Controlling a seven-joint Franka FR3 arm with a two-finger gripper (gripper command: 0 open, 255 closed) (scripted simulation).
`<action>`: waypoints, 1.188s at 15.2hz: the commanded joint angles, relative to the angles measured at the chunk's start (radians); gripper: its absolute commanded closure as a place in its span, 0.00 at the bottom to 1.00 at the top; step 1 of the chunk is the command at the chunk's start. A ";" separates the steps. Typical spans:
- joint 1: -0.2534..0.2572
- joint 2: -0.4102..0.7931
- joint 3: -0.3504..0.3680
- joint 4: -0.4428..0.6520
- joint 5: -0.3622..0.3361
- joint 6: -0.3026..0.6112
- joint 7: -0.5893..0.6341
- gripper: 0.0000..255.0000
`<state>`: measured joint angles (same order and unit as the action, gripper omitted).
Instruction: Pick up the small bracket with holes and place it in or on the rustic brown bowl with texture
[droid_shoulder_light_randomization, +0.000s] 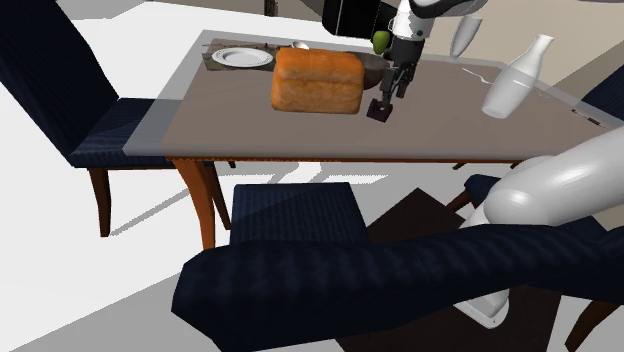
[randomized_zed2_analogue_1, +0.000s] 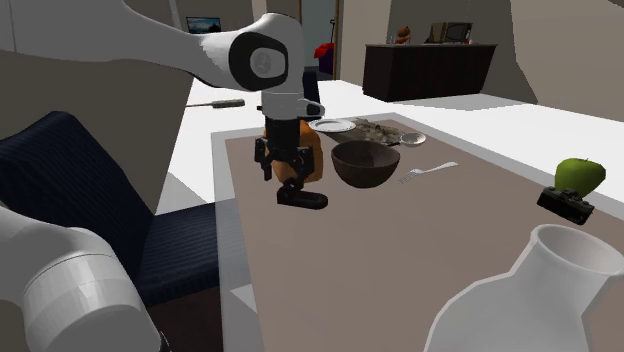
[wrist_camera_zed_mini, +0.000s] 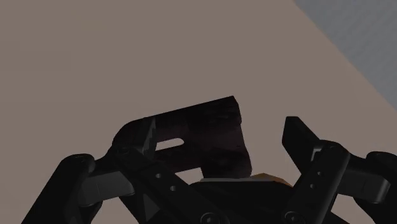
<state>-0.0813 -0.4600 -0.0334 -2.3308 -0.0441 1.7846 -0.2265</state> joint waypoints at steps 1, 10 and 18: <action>-0.001 0.006 -0.001 -0.022 -0.001 0.030 -0.001 0.00; -0.002 0.009 -0.003 -0.068 -0.003 0.079 0.000 0.00; -0.002 0.009 -0.003 -0.068 -0.003 0.079 0.000 1.00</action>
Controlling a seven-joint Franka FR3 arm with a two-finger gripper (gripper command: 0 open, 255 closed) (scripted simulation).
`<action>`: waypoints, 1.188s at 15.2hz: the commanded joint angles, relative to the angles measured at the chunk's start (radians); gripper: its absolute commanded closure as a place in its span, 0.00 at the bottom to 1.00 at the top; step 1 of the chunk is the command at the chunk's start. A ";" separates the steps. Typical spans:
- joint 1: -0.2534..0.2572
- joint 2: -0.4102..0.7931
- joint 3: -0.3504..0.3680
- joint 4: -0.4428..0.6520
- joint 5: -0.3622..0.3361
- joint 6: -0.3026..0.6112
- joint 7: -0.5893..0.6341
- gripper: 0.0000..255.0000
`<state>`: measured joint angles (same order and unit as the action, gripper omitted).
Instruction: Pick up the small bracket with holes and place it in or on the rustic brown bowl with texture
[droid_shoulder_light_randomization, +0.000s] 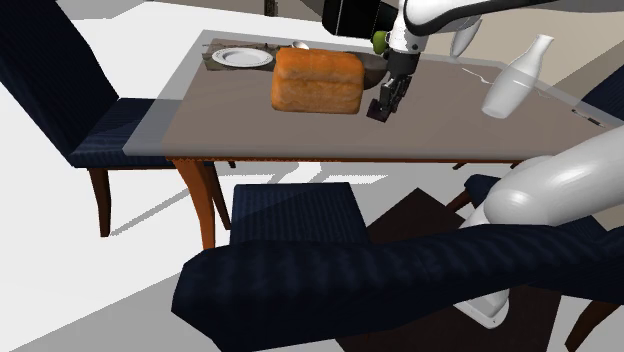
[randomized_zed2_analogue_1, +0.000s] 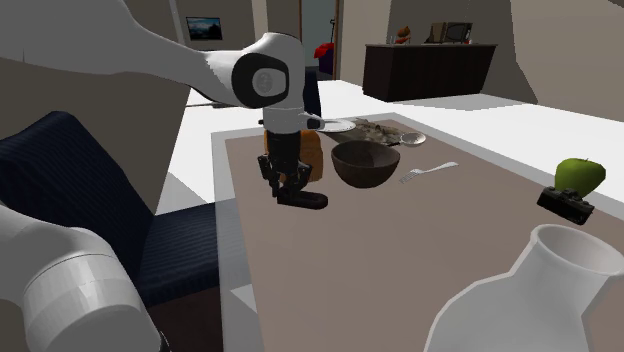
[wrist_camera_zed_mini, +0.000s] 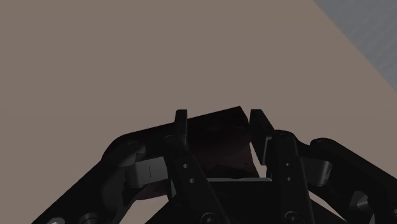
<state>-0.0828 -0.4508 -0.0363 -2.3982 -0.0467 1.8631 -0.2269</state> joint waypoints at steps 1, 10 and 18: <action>0.000 0.000 0.000 0.000 0.000 0.000 0.000 1.00; 0.000 -0.013 0.001 0.070 0.001 -0.083 -0.002 1.00; 0.001 -0.016 0.003 0.175 0.003 -0.191 -0.005 1.00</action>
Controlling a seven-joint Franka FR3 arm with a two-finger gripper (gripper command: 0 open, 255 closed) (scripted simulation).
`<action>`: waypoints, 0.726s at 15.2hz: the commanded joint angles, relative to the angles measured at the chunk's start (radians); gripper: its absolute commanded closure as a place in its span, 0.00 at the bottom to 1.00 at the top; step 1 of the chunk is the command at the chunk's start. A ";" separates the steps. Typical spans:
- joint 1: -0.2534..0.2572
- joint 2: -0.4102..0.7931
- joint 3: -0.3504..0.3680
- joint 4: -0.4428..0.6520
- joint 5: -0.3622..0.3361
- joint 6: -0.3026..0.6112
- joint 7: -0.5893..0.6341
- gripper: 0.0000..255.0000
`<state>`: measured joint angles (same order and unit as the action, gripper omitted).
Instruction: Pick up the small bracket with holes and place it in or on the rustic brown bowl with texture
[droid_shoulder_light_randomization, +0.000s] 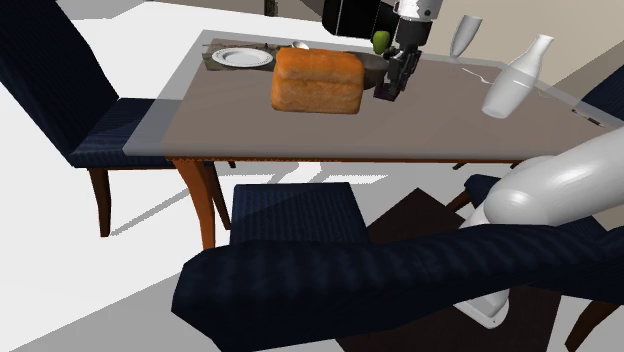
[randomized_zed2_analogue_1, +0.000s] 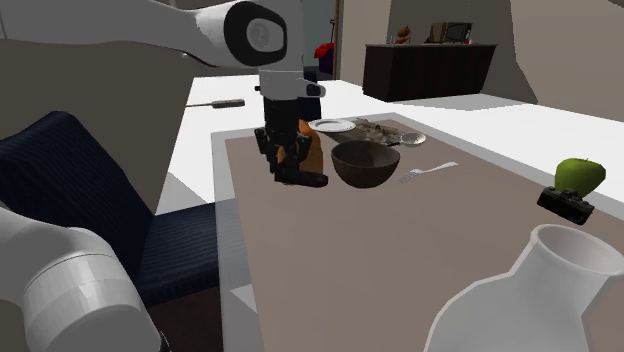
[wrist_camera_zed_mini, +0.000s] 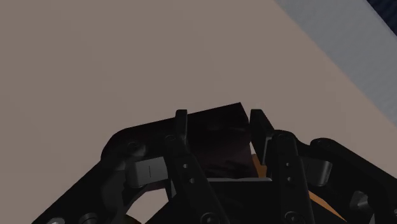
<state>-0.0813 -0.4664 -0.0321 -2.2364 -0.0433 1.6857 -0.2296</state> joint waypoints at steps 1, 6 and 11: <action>-0.001 0.000 -0.001 0.027 0.000 -0.027 -0.003 1.00; 0.000 0.006 0.000 0.099 0.000 -0.094 -0.005 1.00; 0.000 0.017 0.001 0.176 0.001 -0.160 -0.006 1.00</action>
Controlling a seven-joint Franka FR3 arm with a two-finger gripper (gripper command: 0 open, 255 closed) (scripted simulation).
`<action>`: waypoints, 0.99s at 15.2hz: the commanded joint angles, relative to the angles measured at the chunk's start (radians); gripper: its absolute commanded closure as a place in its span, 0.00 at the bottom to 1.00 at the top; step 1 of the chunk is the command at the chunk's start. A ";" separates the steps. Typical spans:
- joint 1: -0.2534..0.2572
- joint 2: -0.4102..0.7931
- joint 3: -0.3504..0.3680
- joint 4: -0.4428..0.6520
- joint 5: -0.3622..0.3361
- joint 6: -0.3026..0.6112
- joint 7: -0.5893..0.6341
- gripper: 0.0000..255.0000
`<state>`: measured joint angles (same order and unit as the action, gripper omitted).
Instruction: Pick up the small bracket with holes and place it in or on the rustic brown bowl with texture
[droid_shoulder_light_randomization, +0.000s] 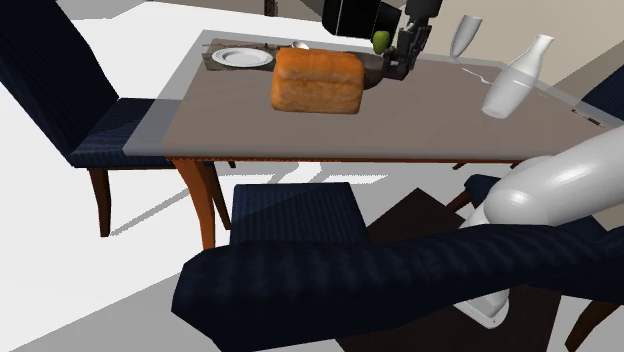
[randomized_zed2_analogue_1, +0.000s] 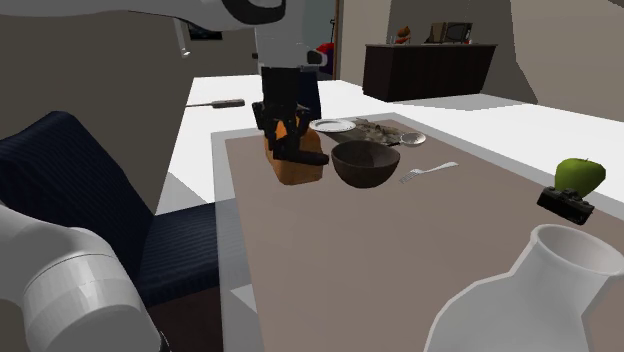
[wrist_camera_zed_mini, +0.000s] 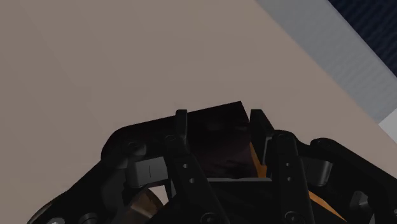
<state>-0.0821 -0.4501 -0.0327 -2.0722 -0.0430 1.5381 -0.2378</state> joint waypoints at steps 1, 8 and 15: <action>0.001 0.003 0.002 0.028 0.001 -0.025 0.001 1.00; 0.001 0.026 0.003 0.132 0.002 -0.107 -0.001 1.00; -0.017 0.298 -0.040 0.407 -0.002 -0.107 -0.064 1.00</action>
<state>-0.0955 -0.1977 -0.0648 -1.7215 -0.0450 1.4416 -0.2894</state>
